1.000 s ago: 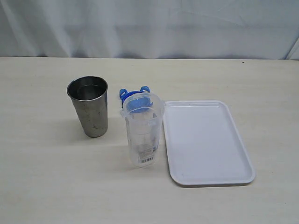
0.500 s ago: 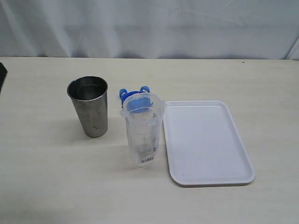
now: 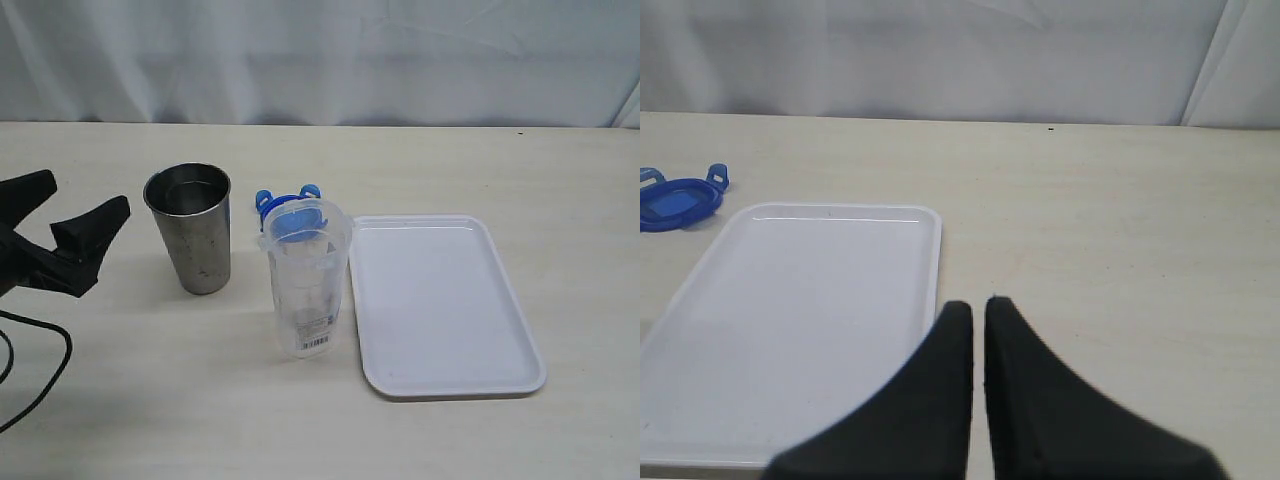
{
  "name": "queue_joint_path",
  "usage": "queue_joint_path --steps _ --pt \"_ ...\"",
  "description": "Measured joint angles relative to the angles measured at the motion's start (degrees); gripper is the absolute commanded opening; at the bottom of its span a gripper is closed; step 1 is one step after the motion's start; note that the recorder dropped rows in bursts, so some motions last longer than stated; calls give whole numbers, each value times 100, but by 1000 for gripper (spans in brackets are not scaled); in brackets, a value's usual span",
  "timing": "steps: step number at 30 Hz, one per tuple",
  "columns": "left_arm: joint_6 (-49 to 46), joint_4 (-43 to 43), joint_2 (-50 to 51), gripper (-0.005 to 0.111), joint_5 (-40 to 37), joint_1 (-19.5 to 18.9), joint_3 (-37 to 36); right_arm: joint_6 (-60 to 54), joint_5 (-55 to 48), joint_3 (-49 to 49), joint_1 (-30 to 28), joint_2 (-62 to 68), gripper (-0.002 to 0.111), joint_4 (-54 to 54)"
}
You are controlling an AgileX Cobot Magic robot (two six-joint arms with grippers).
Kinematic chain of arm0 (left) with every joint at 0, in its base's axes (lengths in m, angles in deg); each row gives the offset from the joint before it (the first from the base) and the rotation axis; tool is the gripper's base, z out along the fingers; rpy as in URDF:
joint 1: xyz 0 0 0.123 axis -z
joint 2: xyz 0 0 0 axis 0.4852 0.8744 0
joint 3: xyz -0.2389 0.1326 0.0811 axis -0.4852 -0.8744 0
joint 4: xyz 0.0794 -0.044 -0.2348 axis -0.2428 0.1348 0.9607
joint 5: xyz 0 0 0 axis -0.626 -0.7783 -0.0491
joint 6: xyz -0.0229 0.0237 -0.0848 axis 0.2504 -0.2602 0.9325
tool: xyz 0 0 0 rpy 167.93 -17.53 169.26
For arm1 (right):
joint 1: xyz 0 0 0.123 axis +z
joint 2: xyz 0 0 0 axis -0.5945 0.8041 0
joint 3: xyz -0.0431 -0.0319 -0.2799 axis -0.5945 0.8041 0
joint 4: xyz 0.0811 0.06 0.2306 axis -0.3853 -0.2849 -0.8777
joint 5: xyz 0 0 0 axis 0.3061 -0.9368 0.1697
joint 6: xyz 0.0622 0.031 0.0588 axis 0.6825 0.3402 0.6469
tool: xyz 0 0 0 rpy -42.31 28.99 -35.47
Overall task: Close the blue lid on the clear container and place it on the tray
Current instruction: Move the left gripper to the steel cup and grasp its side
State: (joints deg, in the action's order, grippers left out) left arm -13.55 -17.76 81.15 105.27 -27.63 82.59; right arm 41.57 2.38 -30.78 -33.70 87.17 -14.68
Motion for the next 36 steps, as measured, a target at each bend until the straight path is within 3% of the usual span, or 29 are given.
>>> queue_joint_path --steps 2,5,19,36 --pt "-13 -29 52 85 12 0 0 0 0 0 0 0 5 0" --pt "-152 -53 64 106 51 0 10 0 0 0 0 0 5 0" --pt "-193 -336 526 105 115 0 47 0 0 0 0 0 5 0" --pt "-193 -1531 2419 105 104 0 1354 0 0 0 0 0 5 0"
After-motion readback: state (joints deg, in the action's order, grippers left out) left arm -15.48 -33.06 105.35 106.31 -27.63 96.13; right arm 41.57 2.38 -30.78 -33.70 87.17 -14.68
